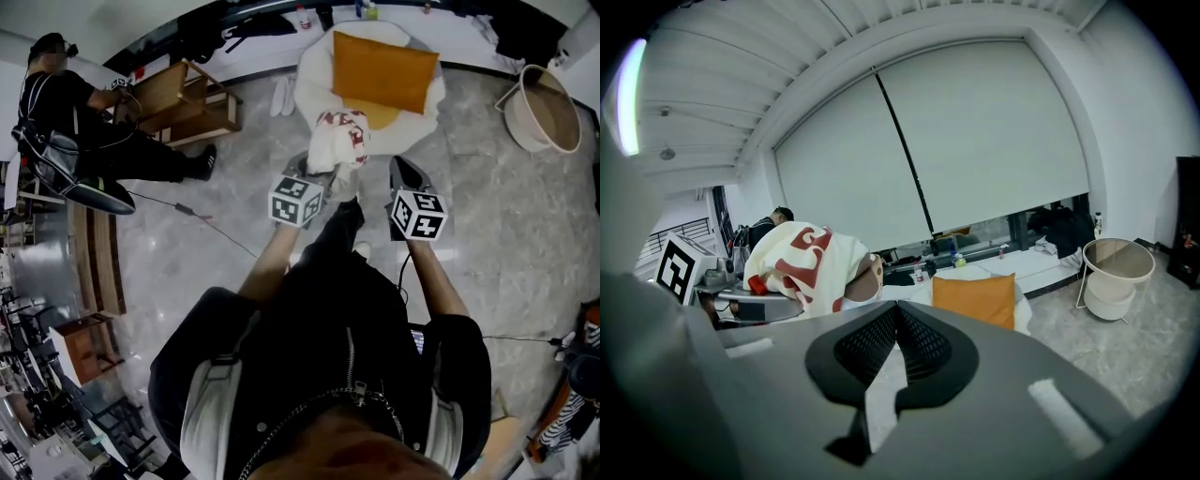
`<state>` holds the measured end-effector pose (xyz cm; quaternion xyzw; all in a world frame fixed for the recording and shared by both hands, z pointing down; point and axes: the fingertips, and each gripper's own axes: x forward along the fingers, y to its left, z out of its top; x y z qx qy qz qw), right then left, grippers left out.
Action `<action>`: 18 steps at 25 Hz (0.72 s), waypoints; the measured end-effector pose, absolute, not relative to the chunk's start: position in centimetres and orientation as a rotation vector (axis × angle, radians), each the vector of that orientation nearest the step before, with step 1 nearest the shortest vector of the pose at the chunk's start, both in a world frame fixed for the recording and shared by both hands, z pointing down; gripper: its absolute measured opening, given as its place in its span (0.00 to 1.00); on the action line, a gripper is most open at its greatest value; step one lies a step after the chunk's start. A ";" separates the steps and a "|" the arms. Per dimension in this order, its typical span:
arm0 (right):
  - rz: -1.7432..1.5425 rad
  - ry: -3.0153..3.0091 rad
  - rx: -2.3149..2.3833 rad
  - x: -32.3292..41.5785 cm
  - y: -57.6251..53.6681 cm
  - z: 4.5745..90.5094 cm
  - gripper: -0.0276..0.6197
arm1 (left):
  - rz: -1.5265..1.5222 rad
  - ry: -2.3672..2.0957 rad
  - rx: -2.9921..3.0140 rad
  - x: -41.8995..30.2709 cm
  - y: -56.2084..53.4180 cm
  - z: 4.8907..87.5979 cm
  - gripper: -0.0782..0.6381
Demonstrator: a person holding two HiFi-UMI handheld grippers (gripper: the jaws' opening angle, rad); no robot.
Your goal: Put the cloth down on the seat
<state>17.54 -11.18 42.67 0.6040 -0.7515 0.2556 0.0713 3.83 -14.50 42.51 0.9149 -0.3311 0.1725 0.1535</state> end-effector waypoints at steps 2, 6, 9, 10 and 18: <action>0.767 -2.247 1.823 18.3 -12.7 42.7 0.05 | 0.490 -0.936 2.620 4.7 -16.1 42.9 0.32; 0.771 -2.221 1.829 20.4 -16.7 43.0 0.05 | 0.480 -0.910 2.610 7.0 -20.2 43.6 0.32; 0.778 -2.198 1.833 21.5 -20.8 42.9 0.05 | 0.484 -0.887 2.605 8.3 -24.2 43.9 0.32; 0.781 -2.192 1.837 21.8 -22.2 42.9 0.05 | 0.487 -0.879 2.603 8.6 -25.5 44.0 0.32; 0.818 -2.117 1.864 23.8 -31.3 43.6 0.05 | 0.525 -0.811 2.579 10.8 -35.1 46.2 0.32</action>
